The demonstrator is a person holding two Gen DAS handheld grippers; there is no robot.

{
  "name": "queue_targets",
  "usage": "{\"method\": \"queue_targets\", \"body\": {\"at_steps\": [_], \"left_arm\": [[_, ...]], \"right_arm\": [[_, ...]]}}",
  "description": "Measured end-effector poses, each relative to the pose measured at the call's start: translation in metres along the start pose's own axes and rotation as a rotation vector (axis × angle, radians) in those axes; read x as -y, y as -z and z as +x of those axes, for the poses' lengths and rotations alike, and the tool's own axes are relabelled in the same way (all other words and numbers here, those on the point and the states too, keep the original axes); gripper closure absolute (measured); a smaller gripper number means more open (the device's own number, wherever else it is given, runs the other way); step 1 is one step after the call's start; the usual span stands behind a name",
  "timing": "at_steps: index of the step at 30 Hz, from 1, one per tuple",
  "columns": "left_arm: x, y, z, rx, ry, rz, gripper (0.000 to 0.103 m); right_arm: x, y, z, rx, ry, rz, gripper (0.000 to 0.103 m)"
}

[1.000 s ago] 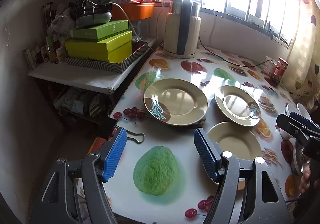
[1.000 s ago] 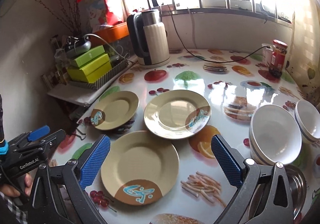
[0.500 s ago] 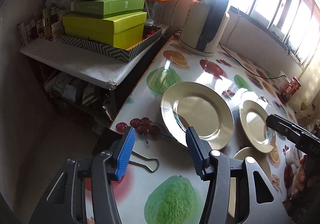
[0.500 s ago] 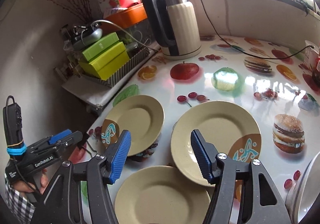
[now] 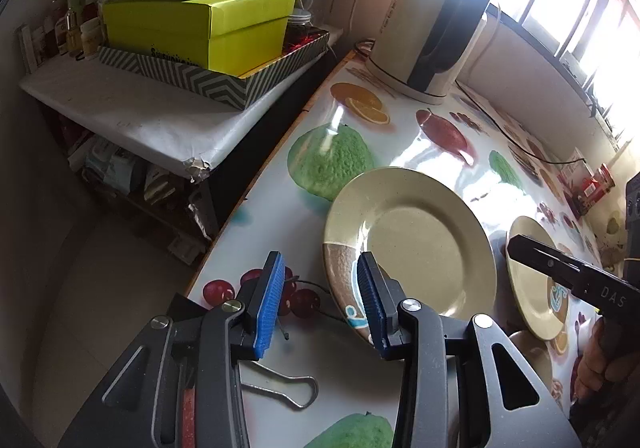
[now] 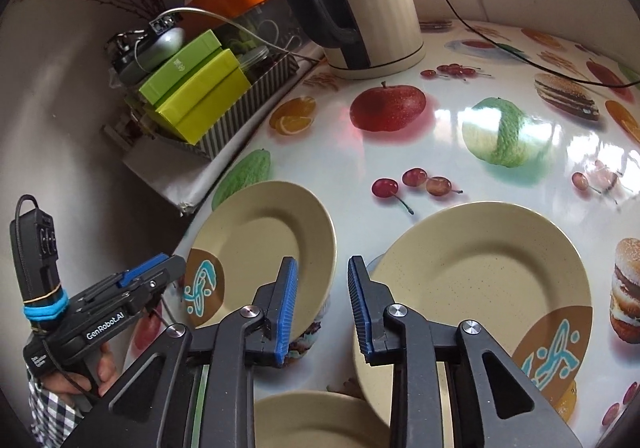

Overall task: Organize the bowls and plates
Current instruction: 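Reach the left tool to a beige plate's rim and close on it, then lift the beige plate with the left tool toward the other beige plates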

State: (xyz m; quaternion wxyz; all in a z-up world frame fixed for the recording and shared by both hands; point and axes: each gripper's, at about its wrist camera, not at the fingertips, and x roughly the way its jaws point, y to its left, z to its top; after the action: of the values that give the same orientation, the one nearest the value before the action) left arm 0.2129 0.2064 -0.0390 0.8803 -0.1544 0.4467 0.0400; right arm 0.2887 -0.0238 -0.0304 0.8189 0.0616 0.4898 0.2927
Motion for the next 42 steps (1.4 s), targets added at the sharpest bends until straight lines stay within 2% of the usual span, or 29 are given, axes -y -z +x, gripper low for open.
{"method": "queue_targets", "body": {"at_steps": [7, 9, 19, 24, 42], "left_arm": [[-0.002, -0.002, 0.011, -0.033, 0.047, -0.023, 0.065], [-0.003, -0.002, 0.014, -0.048, 0.064, -0.031, 0.070], [-0.004, -0.001, 0.018, -0.060, 0.089, -0.040, 0.073], [-0.003, -0.002, 0.019, -0.062, 0.102, -0.034, 0.079], [0.002, 0.000, 0.014, -0.050, 0.087, -0.033, 0.080]], "right_arm": [[0.009, -0.006, 0.018, -0.031, -0.007, 0.034, 0.079], [0.011, -0.005, 0.022, -0.042, -0.017, 0.049, 0.079], [0.015, -0.007, 0.031, -0.056, -0.053, 0.077, 0.089], [0.017, -0.007, 0.035, -0.062, -0.071, 0.102, 0.091], [0.017, -0.006, 0.030, -0.047, -0.079, 0.117, 0.091]]}}
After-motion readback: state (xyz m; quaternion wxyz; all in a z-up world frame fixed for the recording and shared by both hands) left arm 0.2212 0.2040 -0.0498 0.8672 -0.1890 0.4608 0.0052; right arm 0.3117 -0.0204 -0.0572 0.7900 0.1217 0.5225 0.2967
